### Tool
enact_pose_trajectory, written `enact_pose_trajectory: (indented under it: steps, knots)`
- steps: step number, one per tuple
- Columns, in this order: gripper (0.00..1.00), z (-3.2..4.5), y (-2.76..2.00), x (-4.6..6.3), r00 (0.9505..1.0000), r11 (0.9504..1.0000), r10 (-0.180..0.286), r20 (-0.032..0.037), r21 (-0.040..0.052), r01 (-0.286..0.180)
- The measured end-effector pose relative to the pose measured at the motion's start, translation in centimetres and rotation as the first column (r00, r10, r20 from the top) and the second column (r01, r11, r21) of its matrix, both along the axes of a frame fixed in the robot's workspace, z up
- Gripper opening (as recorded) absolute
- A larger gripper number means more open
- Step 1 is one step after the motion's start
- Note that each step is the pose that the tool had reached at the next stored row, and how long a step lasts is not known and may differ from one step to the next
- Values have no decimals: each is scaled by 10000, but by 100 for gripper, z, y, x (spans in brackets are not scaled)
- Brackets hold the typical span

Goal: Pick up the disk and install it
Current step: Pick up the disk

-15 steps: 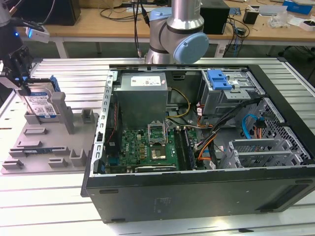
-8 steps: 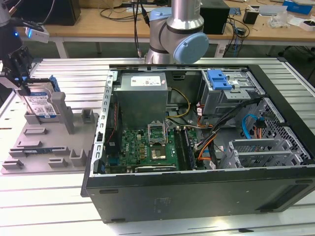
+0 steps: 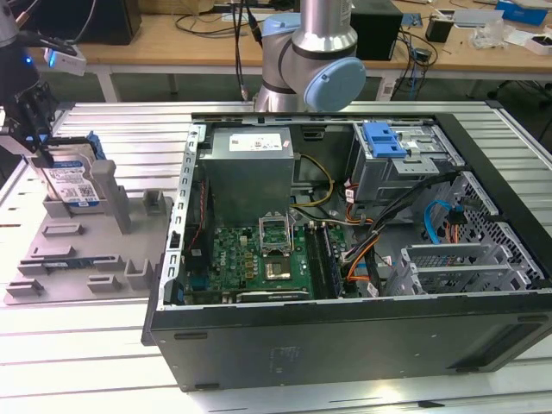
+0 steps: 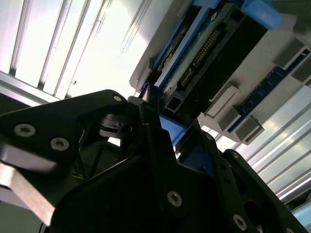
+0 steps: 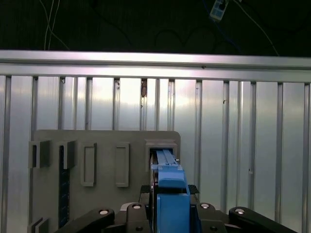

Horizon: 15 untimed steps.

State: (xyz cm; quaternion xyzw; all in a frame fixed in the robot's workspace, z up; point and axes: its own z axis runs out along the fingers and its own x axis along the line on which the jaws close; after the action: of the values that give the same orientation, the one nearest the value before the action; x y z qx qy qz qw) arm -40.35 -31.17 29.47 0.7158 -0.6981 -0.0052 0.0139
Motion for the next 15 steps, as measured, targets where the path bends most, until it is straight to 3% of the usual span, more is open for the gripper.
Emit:
enact_pose_trajectory:
  steps: [13, 14, 15]
  knots:
    - [37, 13, 0, 0, 10000, 10000, 0, 2, 1, 0]
    - [37, 152, 0, 0, 10000, 10000, -1, -2, 0, 1]
    - [37, 238, 0, 0, 10000, 10000, -1, -2, 1, 1]
